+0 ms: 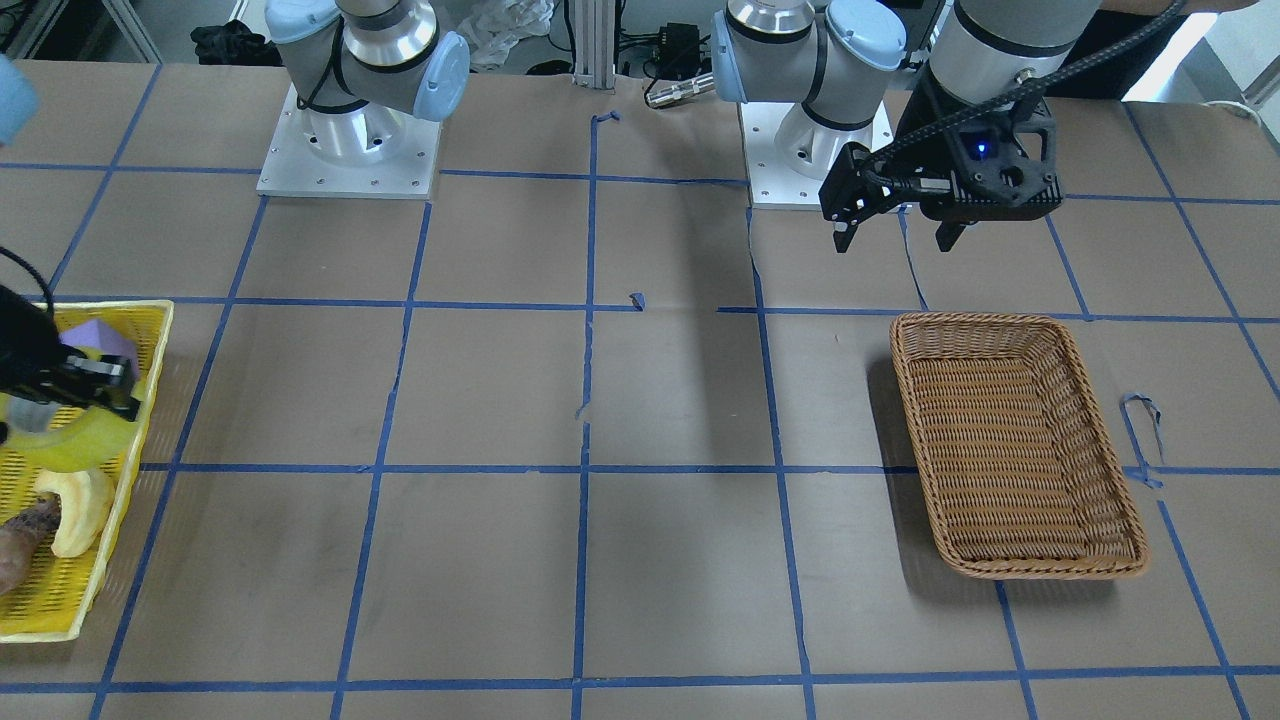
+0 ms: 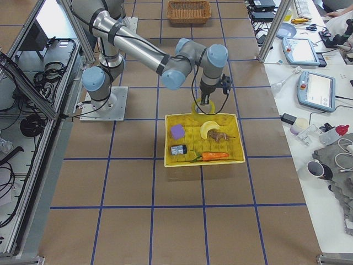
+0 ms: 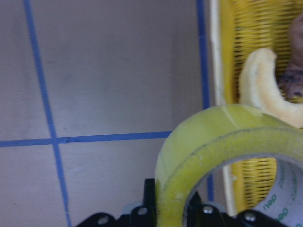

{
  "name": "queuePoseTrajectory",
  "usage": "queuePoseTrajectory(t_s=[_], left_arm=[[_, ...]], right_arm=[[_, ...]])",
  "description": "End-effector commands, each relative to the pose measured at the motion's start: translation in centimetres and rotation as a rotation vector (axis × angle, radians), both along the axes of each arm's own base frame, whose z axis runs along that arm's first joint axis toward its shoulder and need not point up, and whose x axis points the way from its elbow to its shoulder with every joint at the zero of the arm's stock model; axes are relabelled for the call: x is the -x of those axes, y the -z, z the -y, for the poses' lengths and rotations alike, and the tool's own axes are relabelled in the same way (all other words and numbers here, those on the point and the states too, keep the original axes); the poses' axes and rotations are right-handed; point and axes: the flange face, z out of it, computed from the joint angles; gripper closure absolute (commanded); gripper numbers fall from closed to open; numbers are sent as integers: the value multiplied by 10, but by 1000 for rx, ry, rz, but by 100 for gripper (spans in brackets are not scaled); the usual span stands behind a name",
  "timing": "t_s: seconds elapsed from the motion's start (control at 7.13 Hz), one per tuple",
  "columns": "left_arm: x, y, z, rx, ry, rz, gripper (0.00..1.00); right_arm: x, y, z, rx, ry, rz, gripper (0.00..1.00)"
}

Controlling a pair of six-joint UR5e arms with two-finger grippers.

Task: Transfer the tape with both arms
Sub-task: 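Carry the tape roll with the right gripper toward the table center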

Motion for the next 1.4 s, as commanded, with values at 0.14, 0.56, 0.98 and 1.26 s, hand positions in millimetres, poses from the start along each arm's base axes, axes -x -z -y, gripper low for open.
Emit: queuePoseTrajectory(t_s=[0.14, 0.56, 0.98, 1.26], left_arm=[[0, 0, 0, 0, 1, 0, 0], [0, 6, -1, -9, 8, -10, 0], [1, 7, 3, 3, 16, -14, 0], [2, 7, 4, 10, 19, -15, 0]], right_arm=[[-271, 25, -19, 60, 12, -11, 100], [-393, 83, -66, -1, 22, -27, 100], [-434, 134, -104, -84, -47, -66, 100], [-450, 146, -113, -67, -60, -59, 100]])
